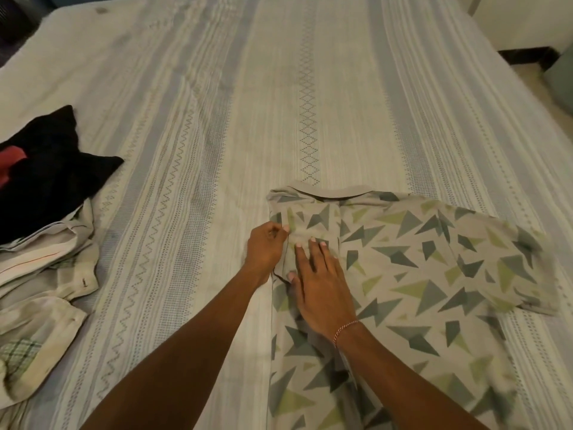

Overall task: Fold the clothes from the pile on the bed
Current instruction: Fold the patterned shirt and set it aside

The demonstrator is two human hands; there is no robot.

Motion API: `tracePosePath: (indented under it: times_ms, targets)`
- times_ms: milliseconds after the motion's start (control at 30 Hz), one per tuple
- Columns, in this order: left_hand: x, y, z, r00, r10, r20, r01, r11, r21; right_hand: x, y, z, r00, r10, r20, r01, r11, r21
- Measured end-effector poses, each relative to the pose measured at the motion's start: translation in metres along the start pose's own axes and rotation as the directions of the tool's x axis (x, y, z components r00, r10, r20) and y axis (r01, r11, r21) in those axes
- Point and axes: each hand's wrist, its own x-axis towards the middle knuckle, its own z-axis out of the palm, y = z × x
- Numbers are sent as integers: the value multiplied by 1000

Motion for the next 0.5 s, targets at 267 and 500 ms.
tracePosePath:
  times_ms: [267, 500]
  targets:
    - [-19, -15, 17, 948, 115, -298, -2, 936, 352, -9, 19, 11, 992, -71, 106, 79, 995, -69]
    - [-37, -19, -2, 933, 332, -141, -205, 809, 551, -20, 15, -5, 969, -157, 190, 187, 971, -151]
